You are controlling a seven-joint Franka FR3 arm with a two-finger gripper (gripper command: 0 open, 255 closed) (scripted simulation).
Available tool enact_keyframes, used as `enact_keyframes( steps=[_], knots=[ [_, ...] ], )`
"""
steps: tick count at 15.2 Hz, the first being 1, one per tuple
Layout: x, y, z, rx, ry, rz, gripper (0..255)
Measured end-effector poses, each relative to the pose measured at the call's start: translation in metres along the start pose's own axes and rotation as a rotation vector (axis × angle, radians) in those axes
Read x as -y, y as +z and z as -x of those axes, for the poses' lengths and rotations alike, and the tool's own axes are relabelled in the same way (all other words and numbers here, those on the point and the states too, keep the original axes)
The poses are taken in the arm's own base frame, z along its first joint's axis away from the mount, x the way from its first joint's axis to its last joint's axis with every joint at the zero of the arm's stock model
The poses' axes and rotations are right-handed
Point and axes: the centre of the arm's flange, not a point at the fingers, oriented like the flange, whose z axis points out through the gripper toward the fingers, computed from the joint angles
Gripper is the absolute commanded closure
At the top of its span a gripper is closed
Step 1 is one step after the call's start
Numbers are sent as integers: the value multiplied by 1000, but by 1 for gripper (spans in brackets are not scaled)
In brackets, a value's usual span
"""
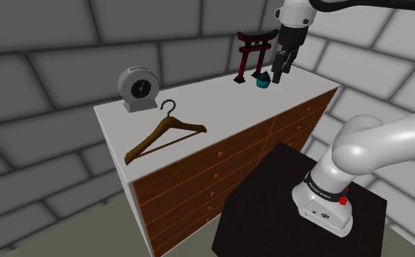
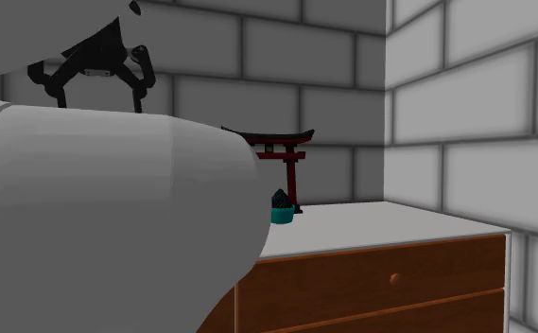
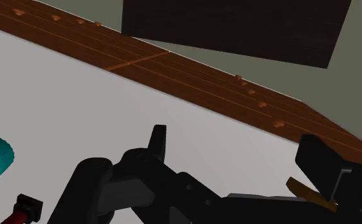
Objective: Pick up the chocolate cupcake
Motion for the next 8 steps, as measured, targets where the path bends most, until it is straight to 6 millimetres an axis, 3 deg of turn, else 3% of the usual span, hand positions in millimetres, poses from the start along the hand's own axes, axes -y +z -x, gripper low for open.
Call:
enact_keyframes(
  steps=[3, 8],
  knots=[
    [-12, 6, -9, -2, 15, -3, 0],
    [-62, 27, -43, -12, 71, -14, 0]
  ],
)
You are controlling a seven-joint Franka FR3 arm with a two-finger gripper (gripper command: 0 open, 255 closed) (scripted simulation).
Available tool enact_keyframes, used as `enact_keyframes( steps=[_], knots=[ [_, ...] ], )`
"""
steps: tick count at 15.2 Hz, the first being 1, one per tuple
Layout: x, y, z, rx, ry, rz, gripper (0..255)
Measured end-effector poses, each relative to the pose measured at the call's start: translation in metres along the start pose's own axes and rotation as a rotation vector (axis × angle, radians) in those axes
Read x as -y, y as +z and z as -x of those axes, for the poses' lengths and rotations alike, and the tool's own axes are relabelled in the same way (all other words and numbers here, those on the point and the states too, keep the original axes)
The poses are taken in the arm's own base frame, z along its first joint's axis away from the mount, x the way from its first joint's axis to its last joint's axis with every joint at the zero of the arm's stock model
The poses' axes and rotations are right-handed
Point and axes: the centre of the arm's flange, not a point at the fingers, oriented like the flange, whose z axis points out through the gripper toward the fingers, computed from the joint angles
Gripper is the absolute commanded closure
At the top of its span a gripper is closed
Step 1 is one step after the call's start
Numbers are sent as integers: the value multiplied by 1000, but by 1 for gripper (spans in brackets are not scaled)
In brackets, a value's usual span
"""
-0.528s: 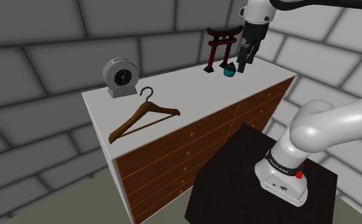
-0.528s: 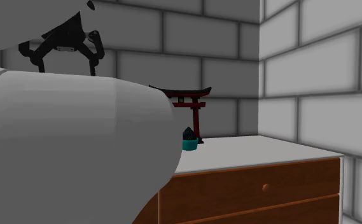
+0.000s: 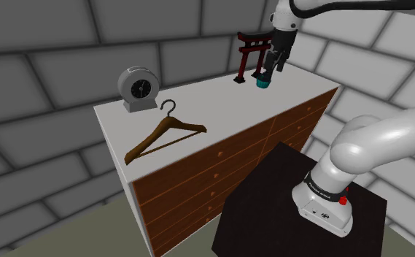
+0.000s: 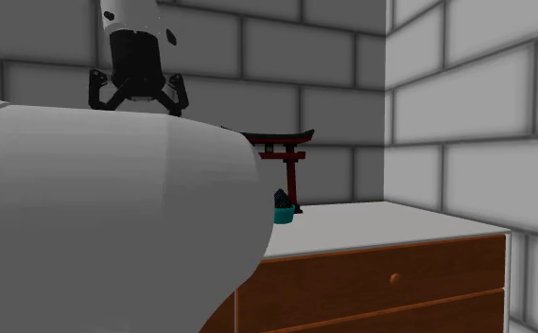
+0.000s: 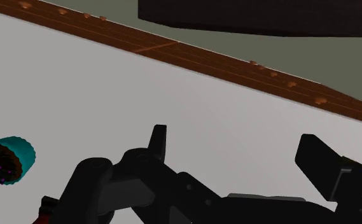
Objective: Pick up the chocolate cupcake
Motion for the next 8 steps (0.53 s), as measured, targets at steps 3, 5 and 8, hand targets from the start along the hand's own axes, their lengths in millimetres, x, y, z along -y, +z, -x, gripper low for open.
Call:
enact_keyframes(
  steps=[3, 5, 8],
  knots=[
    [-31, 13, -20, -7, 36, -7, 0],
    [-50, 22, -31, -10, 60, -12, 0],
    [-82, 33, -56, -17, 96, -18, 0]
  ],
)
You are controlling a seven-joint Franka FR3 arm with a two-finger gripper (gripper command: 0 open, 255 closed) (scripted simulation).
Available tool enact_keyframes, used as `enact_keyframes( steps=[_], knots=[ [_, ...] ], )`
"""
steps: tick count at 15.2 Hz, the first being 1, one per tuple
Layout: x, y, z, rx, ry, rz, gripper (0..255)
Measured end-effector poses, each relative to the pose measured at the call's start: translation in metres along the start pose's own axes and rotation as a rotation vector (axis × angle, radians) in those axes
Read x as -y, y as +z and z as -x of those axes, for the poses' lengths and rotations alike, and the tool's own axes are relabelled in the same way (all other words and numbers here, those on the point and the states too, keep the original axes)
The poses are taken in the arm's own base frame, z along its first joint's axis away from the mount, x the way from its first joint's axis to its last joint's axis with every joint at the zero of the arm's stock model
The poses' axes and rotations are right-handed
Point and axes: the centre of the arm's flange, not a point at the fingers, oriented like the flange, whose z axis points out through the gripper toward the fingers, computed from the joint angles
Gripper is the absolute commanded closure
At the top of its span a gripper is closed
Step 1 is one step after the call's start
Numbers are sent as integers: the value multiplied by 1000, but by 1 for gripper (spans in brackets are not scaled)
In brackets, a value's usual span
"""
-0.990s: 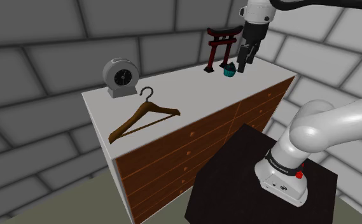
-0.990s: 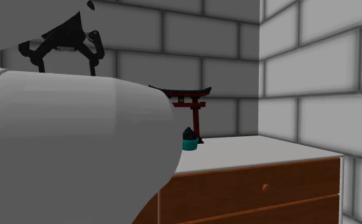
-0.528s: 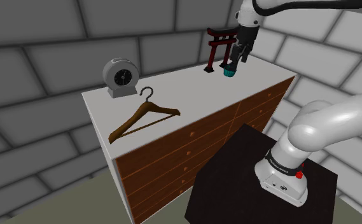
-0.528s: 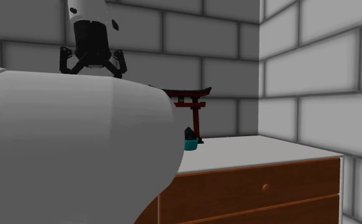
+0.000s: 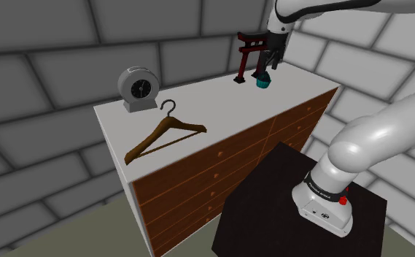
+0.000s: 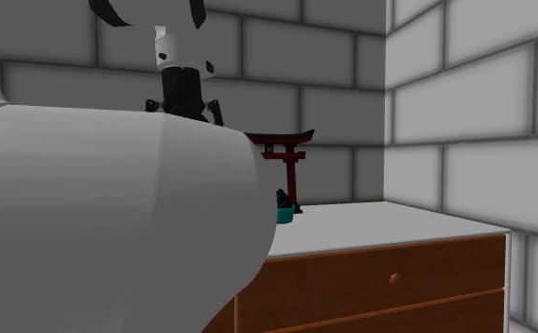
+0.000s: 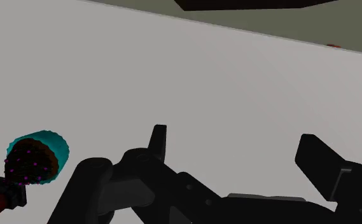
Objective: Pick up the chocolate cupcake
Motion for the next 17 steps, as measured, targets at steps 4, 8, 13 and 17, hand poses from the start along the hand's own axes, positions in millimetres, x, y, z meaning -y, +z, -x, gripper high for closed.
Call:
enact_keyframes(
  steps=[4, 8, 13, 17],
  knots=[
    [-42, 22, -25, -8, 48, -9, 0],
    [-86, 38, -55, -17, 97, -18, 0],
    [-137, 60, -86, -27, 157, -29, 0],
    [-183, 78, -109, -36, 205, -37, 0]
  ],
)
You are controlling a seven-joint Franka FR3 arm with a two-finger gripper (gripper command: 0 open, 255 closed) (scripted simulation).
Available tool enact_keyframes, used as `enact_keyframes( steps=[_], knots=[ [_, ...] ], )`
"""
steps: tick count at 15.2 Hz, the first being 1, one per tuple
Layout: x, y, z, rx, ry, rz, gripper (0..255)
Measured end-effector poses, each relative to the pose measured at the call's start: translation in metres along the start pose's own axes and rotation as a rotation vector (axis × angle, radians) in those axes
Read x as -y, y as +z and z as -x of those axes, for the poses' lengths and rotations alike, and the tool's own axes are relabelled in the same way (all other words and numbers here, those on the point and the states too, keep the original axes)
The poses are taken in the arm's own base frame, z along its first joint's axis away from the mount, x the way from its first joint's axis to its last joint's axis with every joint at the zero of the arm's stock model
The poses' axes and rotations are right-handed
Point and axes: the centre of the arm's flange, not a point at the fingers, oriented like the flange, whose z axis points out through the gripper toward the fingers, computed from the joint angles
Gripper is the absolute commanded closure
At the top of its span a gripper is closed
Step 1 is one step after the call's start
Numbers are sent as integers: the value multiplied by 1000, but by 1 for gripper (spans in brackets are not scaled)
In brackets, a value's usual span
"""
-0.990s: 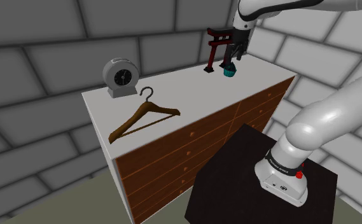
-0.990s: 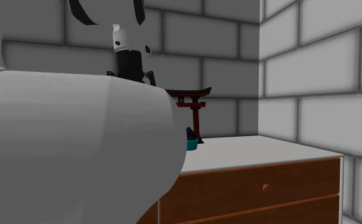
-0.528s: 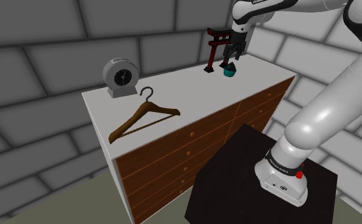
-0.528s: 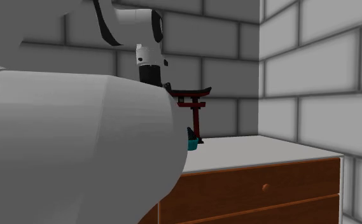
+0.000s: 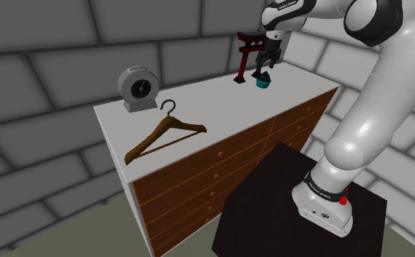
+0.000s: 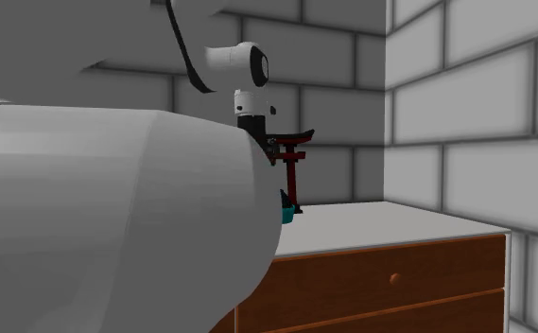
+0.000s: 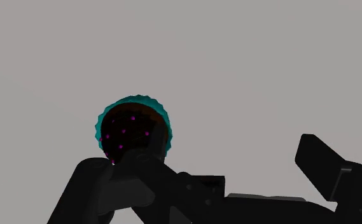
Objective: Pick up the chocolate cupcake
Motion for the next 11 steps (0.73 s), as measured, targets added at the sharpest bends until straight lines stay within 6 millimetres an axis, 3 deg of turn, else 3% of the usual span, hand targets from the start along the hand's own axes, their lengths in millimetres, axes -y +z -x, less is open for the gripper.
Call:
enact_keyframes(
  steps=[6, 9, 11],
  knots=[
    [-65, 23, -41, -12, 72, -13, 0],
    [-89, 39, -54, -18, 101, -18, 0],
    [-92, 49, -56, -18, 105, -19, 0]
  ],
)
